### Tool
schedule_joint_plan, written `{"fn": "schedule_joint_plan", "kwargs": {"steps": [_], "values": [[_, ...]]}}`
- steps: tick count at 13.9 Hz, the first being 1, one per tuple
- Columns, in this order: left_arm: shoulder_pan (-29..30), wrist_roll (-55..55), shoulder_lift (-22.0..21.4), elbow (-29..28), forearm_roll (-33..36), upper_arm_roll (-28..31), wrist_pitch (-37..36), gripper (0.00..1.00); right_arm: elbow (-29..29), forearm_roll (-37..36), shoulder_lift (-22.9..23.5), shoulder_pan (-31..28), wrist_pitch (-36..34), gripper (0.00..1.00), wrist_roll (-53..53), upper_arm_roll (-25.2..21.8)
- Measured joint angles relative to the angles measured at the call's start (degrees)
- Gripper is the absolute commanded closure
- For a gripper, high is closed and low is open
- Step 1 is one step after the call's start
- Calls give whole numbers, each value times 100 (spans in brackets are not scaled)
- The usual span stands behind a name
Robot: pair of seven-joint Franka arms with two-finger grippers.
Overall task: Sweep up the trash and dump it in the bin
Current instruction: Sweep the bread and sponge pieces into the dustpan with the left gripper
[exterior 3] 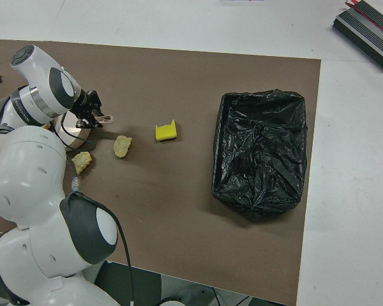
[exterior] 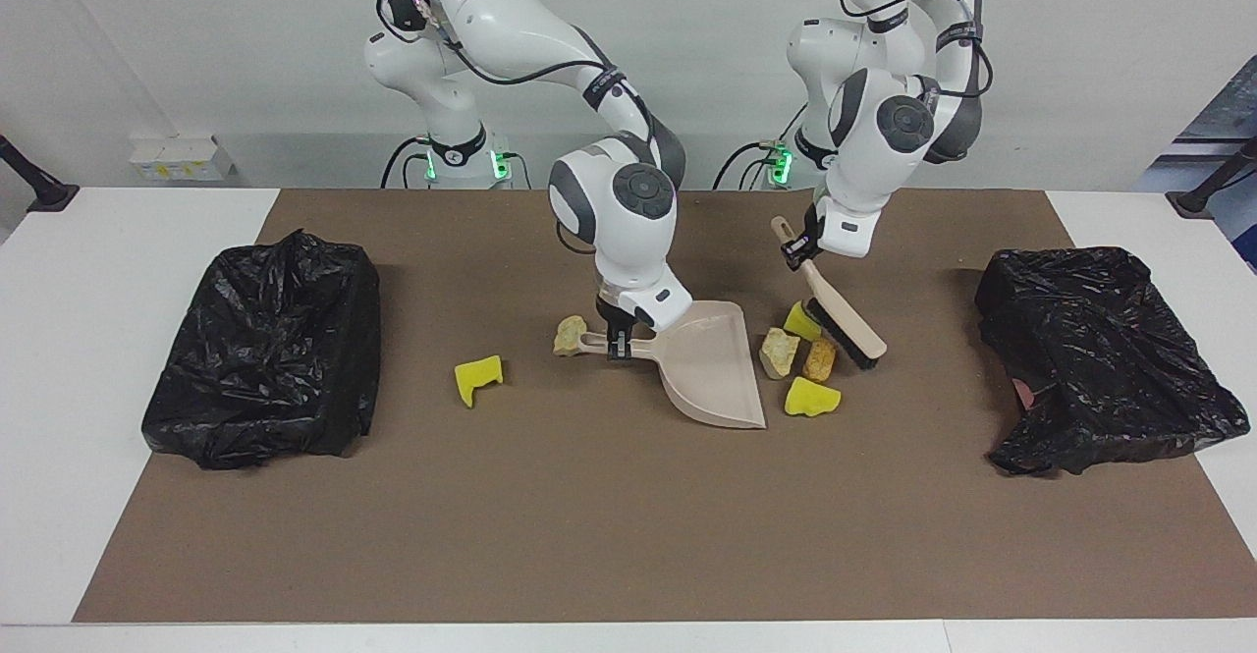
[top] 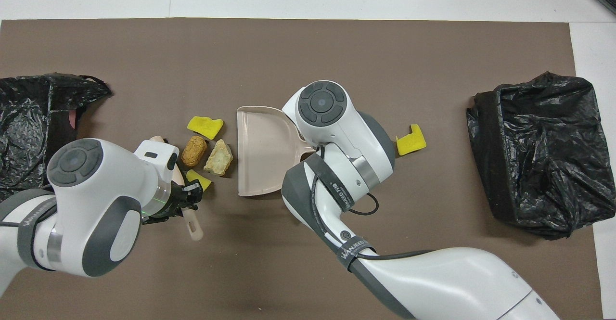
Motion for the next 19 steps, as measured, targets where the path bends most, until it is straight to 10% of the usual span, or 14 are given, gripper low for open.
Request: {"fn": "schedule_joint_plan", "kwargs": {"steps": [9, 19], "values": [[308, 1902, 88, -314, 0, -77, 241, 100, -23, 0, -9, -2, -23, 100, 0, 1], [-1071, 2280, 572, 235, -667, -198, 808, 100, -77, 1, -55, 35, -89, 100, 0, 6]]}}
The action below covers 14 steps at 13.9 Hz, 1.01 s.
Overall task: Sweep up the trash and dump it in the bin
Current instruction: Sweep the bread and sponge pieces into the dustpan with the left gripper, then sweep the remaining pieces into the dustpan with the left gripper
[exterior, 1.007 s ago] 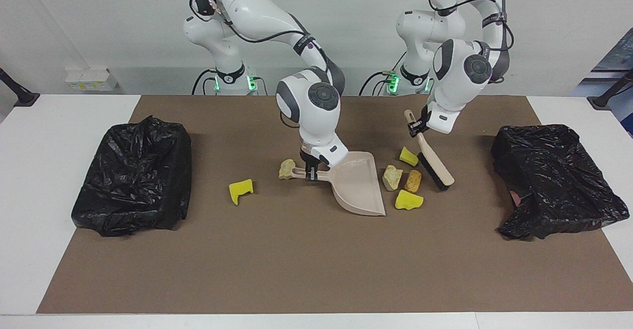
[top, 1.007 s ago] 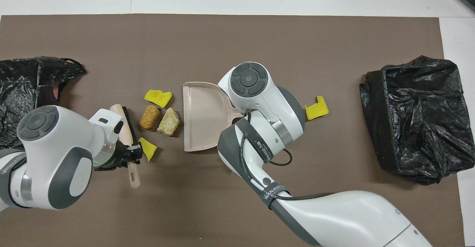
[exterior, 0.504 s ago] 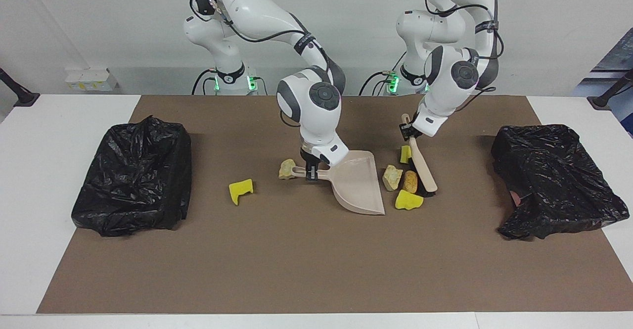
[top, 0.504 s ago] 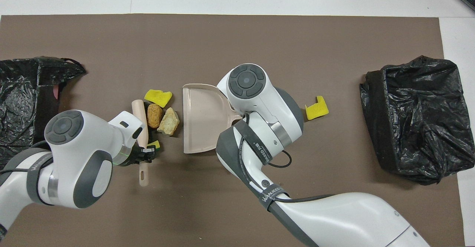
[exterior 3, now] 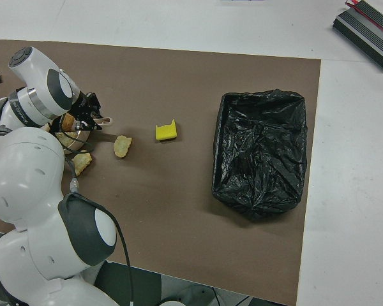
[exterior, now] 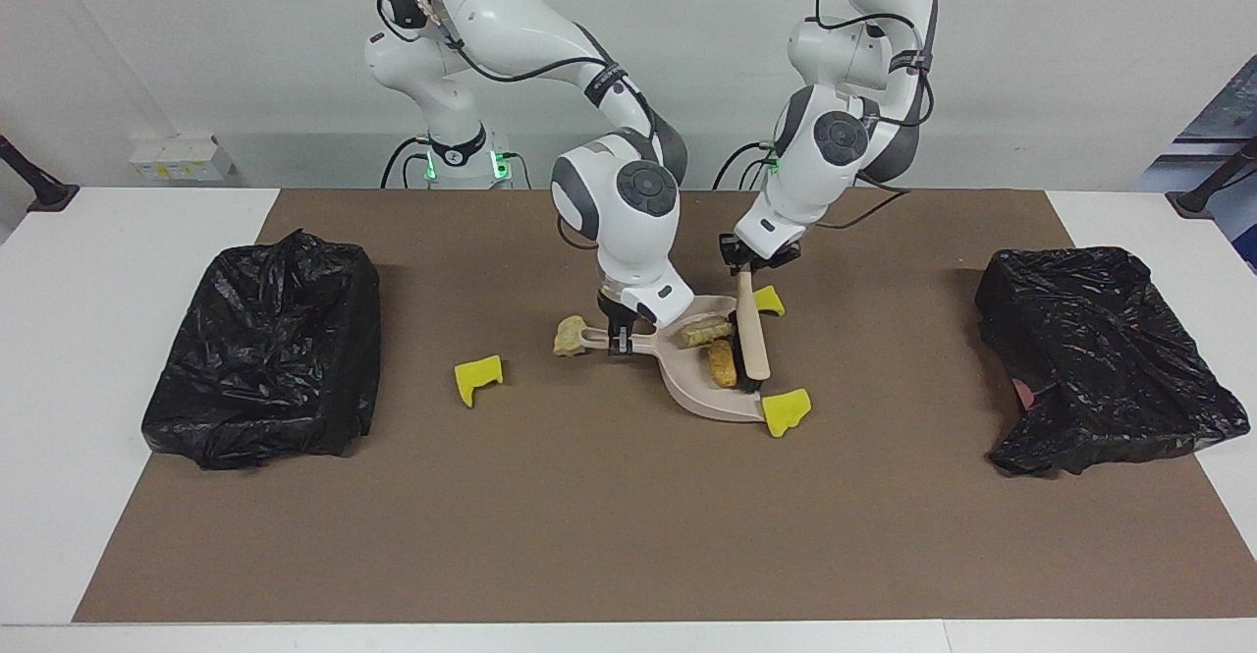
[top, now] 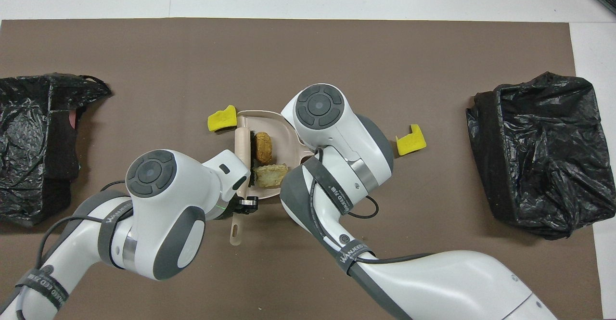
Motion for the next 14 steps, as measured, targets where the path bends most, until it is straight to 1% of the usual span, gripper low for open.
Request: {"fn": "schedule_joint_plan", "kwargs": {"steps": [3, 5, 6, 8, 11, 13, 14], "values": [[10, -11, 11, 370, -6, 96, -339, 100, -2, 0, -1, -2, -25, 100, 0, 0], [223, -143, -36, 616, -8, 160, -736, 100, -2, 0, -2, -5, -25, 100, 0, 0], [327, -329, -99, 649, -9, 183, -978, 100, -2, 0, -2, -7, -25, 100, 0, 0], [399, -1189, -253, 571, -9, 190, -1342, 100, -2, 0, -2, -8, -26, 100, 0, 0], [352, -2943, -500, 250, -9, 99, -1677, 100, -5, 0, -2, -8, -29, 100, 0, 0], [316, -3920, -708, -31, -9, 36, -1842, 100, -8, 0, -2, -8, -29, 100, 0, 0], [224, -4311, -882, -279, -9, 18, -1849, 100, -9, 0, -2, -8, -29, 100, 0, 0]]}}
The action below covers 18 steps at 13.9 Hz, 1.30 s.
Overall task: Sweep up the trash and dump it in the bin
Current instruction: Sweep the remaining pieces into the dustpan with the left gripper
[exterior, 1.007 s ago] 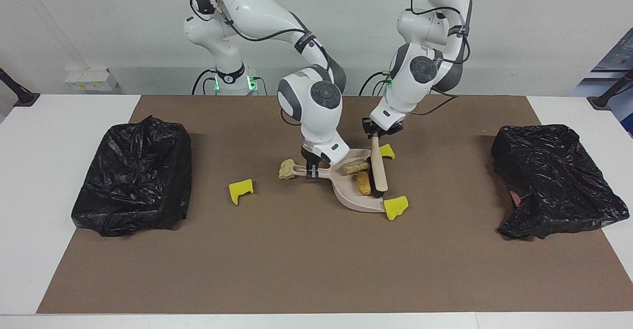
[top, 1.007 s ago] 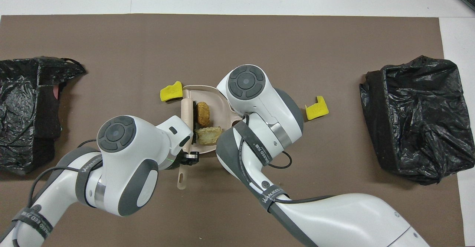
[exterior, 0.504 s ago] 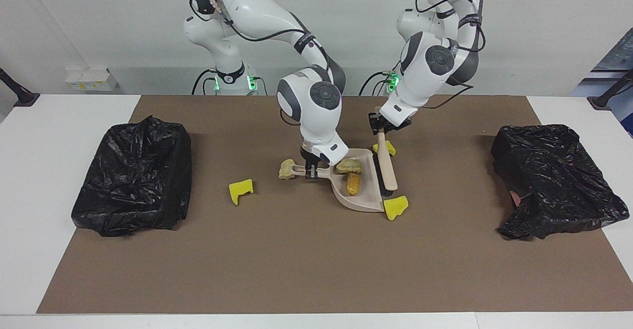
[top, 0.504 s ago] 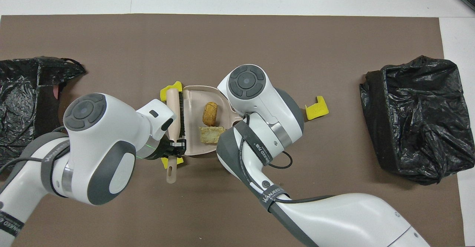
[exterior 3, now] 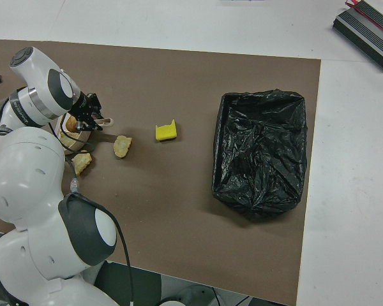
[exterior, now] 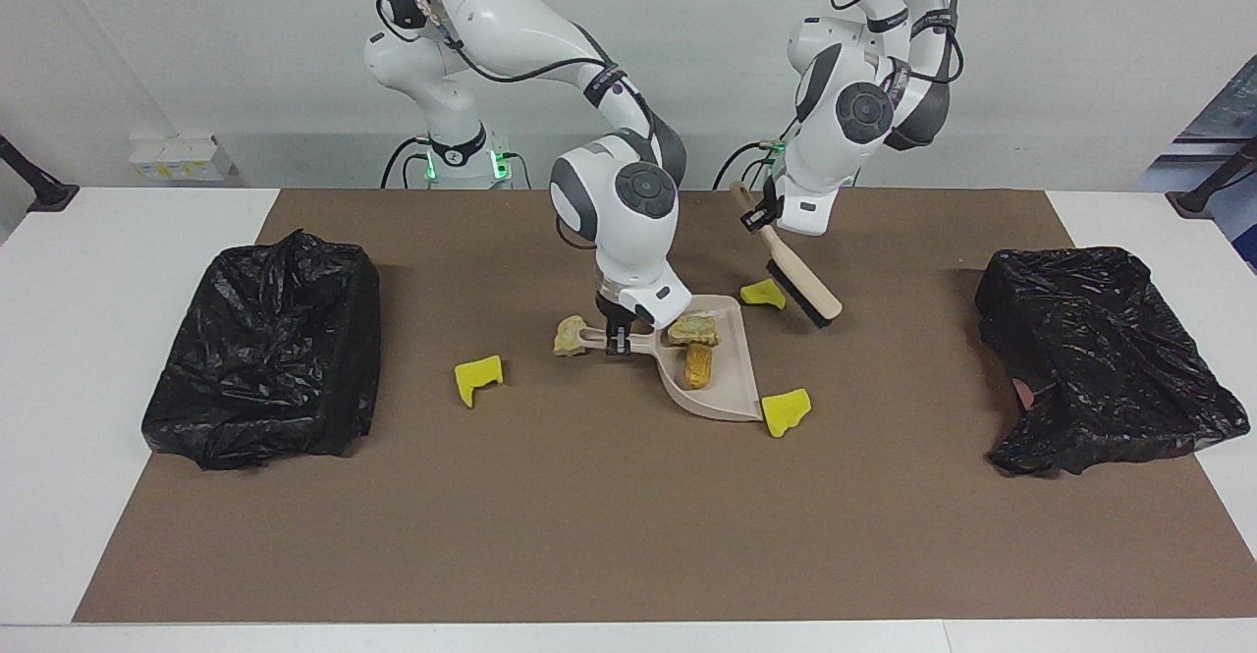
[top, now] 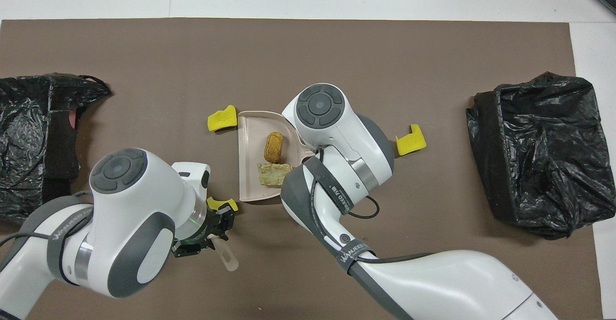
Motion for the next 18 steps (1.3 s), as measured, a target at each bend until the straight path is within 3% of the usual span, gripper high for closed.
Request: {"fn": "schedule_joint_plan", "kwargs": {"steps": [3, 8, 12, 18], "values": [[-566, -653, -383, -734, 0, -52, 310, 100, -1, 0, 0, 0, 0, 100, 0, 0], [-1083, -1024, -244, -1249, -137, -77, 1765, 100, -2, 0, 0, 0, 0, 100, -3, -1], [-933, -688, 114, -981, -302, -13, 2607, 100, -2, 0, -2, -9, 1, 100, -422, -20], [-542, 2149, 879, 41, -548, 33, 2573, 100, -2, -1, -4, -14, 1, 100, -481, -20]]}}
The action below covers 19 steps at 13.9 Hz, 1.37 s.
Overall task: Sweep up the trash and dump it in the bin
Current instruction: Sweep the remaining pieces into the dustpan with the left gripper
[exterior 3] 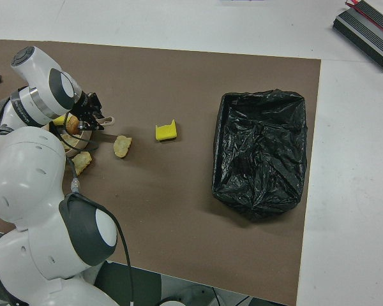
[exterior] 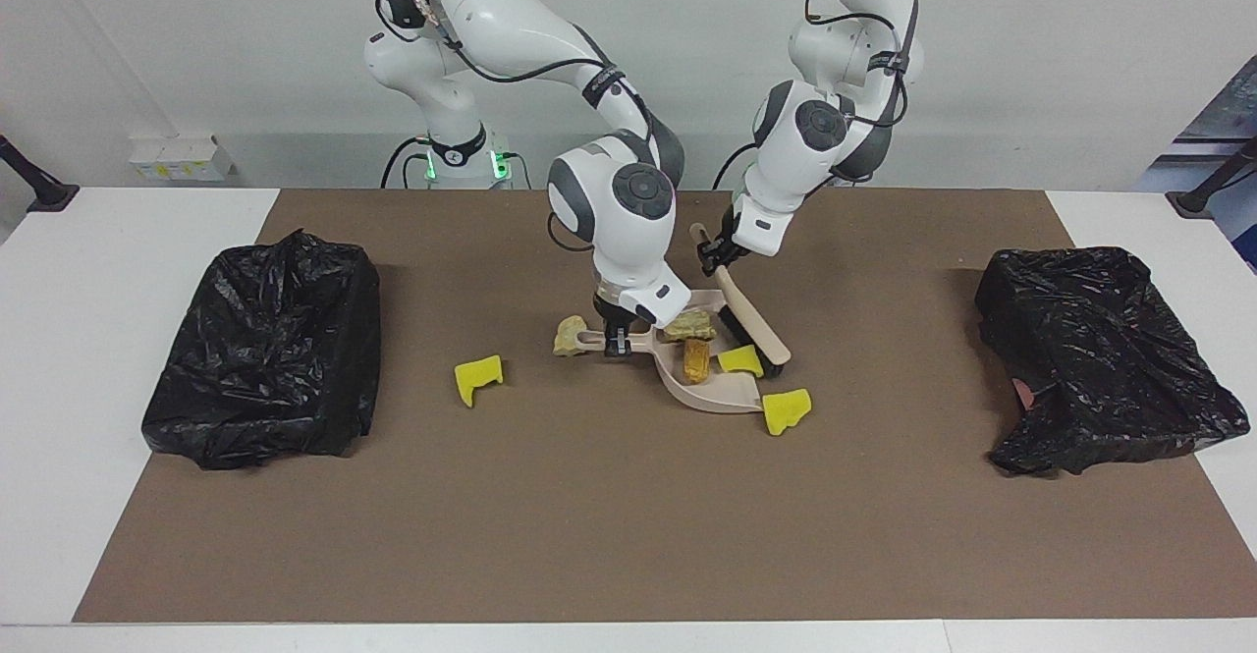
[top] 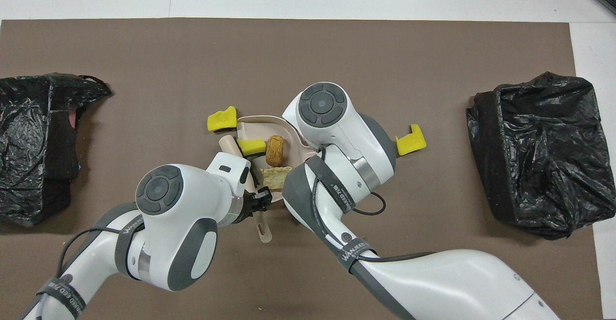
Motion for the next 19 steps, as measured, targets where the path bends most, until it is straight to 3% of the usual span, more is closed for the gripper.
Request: {"fn": "schedule_joint_plan", "kwargs": {"steps": [4, 7, 12, 19], "values": [[556, 1277, 6, 396, 100, 46, -1129, 100, 0, 0, 0, 0, 0, 100, 0, 0], [1082, 1936, -29, 829, 563, 83, -1762, 100, 0, 0, 0, -1, 0, 100, 0, 0], [1661, 2766, 64, 880, 812, 91, -1459, 100, 0, 0, 0, -2, 0, 100, 0, 0], [1788, 4206, 851, 924, 1118, 30, -967, 100, -13, 0, 0, -26, -45, 100, 86, 2]]}}
